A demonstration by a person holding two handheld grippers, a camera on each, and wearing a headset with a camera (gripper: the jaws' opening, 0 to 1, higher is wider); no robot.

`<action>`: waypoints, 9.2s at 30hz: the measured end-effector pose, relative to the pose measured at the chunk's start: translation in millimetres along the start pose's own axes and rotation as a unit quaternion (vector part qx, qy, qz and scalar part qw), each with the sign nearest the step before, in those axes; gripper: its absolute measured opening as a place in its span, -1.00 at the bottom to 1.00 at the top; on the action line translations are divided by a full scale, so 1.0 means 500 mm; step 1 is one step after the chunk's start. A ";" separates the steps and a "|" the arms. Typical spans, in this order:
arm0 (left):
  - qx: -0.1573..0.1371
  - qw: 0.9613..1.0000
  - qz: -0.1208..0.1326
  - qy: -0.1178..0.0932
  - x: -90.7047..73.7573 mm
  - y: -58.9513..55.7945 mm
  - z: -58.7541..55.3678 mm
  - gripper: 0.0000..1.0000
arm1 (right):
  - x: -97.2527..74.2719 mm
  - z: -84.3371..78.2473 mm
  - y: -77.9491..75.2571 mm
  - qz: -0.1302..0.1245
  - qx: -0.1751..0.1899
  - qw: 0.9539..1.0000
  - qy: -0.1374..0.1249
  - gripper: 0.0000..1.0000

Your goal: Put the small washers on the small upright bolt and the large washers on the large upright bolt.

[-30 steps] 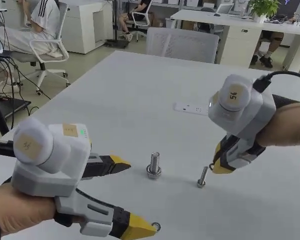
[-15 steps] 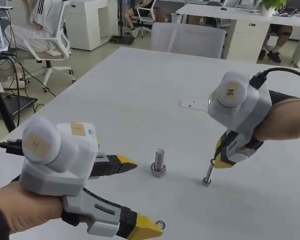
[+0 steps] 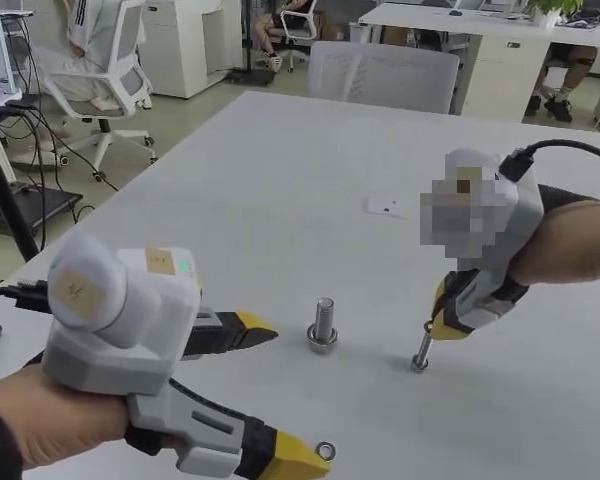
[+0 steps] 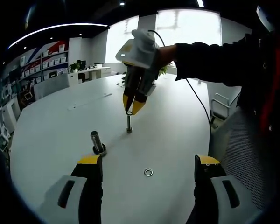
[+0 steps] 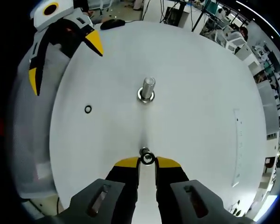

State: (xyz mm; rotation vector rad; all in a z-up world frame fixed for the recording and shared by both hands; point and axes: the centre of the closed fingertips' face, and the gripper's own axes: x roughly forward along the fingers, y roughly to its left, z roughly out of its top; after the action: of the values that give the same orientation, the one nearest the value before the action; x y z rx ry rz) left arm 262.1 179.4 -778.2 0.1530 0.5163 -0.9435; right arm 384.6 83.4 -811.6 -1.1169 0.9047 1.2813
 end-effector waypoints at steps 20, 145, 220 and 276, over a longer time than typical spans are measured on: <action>-0.001 1.000 0.001 -0.001 0.000 0.004 0.000 0.61 | 0.009 -0.004 -0.006 0.005 0.003 1.000 0.003 -0.72; 0.001 1.000 0.003 -0.009 -0.005 0.005 0.006 0.61 | 0.060 -0.073 0.041 0.019 0.053 0.998 -0.008 -0.42; -0.001 0.999 0.025 -0.026 -0.053 -0.008 -0.006 0.60 | 0.146 0.138 0.252 0.096 -0.088 0.991 -0.022 -0.59; -0.002 0.999 0.023 -0.028 -0.055 -0.009 -0.003 0.59 | 0.116 0.093 0.215 0.075 -0.083 0.994 -0.009 -0.73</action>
State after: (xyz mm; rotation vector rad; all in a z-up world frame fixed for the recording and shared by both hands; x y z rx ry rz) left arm 245.1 197.3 -765.8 0.1353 0.4615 -0.8990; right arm 280.3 137.5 -868.8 -1.1820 0.8933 1.5103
